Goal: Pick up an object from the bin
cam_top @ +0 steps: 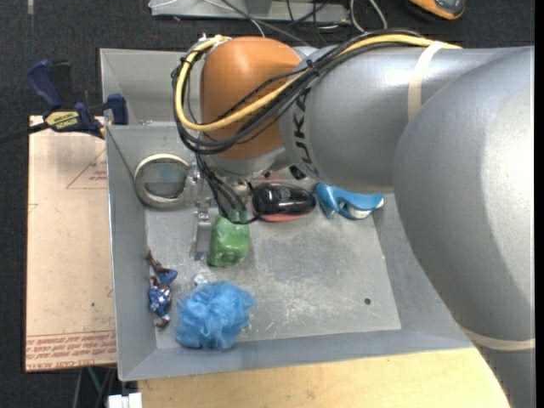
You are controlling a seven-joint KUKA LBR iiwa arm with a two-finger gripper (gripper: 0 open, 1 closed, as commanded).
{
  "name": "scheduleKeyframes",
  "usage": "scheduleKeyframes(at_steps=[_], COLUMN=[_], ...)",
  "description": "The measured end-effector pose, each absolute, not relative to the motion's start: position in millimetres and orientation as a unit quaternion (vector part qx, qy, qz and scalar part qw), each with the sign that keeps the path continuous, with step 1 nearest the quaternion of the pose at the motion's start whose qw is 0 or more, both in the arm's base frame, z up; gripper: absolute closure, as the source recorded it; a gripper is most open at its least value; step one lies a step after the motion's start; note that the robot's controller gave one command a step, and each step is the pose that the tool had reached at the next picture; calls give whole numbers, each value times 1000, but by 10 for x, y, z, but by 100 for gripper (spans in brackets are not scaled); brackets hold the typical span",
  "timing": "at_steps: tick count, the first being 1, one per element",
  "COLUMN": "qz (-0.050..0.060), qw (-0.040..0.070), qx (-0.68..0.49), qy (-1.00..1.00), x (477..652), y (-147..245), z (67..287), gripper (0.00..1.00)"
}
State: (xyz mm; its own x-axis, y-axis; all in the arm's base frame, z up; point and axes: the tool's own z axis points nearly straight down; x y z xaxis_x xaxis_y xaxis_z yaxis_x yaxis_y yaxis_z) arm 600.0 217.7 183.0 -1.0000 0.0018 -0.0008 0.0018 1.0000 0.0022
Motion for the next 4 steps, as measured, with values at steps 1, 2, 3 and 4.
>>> scheduleKeyframes(at_steps=[1,2,3,4], qz=[1,1,2,3], qw=[0,0,2,2], qx=[1,-91,-75,-103], qy=[1000,996,997,995], x=[6000,5371,5262,5126], y=[2177,2488,2349,2452], z=[1830,1279,1291,2083], gripper=[0,0,0,0])
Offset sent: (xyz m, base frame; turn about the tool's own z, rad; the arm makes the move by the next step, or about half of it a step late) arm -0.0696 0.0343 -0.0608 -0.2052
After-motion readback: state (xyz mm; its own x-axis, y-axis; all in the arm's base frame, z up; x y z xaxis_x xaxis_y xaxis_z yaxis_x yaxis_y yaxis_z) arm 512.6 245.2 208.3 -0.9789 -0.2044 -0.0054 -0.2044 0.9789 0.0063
